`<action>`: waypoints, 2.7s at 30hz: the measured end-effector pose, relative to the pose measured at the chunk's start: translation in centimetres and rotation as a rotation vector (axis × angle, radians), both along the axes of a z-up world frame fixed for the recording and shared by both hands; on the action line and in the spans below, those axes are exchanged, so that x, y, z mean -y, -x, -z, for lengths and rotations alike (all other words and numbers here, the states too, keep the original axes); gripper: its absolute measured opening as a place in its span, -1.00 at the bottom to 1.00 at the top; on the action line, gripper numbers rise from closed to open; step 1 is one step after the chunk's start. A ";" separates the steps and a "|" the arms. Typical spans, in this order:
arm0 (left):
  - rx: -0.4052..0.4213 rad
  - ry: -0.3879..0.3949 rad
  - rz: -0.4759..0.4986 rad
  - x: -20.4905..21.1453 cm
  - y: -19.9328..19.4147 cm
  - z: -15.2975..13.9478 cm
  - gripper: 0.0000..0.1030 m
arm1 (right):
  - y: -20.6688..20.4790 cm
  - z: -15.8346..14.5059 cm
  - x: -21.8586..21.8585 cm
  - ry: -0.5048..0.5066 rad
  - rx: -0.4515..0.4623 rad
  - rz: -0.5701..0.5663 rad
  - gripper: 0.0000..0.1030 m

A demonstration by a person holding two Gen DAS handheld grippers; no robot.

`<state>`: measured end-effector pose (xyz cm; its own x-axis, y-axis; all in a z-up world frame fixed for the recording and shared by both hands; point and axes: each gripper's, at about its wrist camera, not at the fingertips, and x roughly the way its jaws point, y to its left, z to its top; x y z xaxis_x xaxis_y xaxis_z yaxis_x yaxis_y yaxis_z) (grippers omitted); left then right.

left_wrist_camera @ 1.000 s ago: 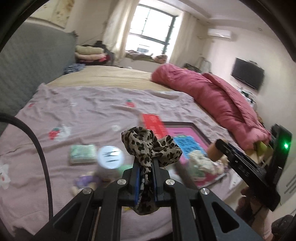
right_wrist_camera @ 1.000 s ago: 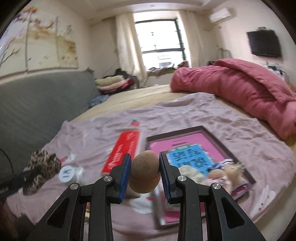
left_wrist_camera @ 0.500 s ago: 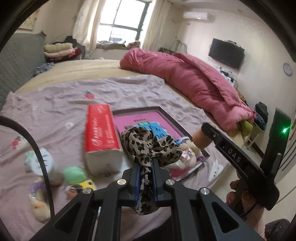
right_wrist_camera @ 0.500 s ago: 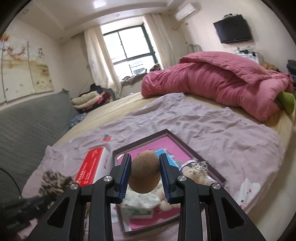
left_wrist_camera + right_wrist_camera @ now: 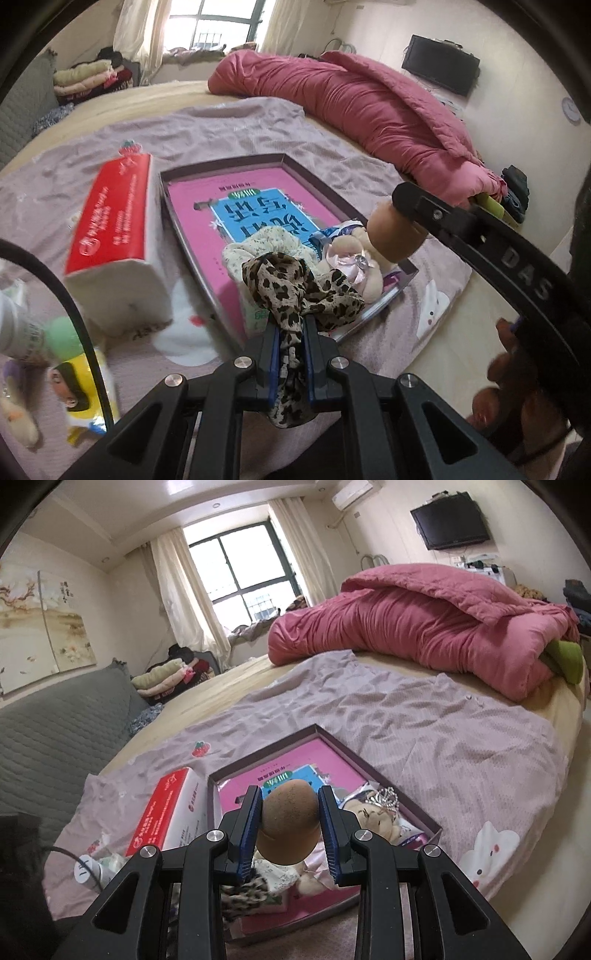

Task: Organize soft objects
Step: 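Carry the scrunchie and sponge over the pink tray with both tools, then lower and release the scrunchie with the left tool while the right tool releases the sponge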

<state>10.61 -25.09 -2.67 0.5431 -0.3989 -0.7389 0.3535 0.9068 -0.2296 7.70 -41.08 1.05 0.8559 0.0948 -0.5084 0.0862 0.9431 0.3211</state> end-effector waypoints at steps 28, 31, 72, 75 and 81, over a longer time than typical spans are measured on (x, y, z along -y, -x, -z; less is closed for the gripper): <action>-0.075 0.013 -0.063 0.1 -6.0 4.3 -0.78 | -3.6 3.3 -1.6 0.060 -0.113 -0.055 -0.38; -0.070 0.011 -0.061 0.1 -6.0 4.2 -0.78 | -4.1 3.6 -1.7 0.061 -0.125 -0.055 -0.38; -0.100 0.088 -0.069 -1.4 -5.1 4.4 -0.72 | -5.2 4.7 -0.6 0.006 -0.155 -0.003 0.13; -0.100 0.098 -0.062 -1.5 -4.8 4.4 -0.63 | -4.9 4.6 0.0 -0.017 -0.147 0.018 0.13; -0.102 0.105 -0.035 -1.3 -4.0 4.2 -0.35 | -4.7 4.6 0.9 -0.044 -0.141 0.048 0.13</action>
<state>14.59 -23.79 -6.88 0.4822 -0.4590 -0.7462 0.2916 0.8873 -0.3573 12.36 -41.96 -3.54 0.7807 0.0804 -0.6198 0.1778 0.9221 0.3436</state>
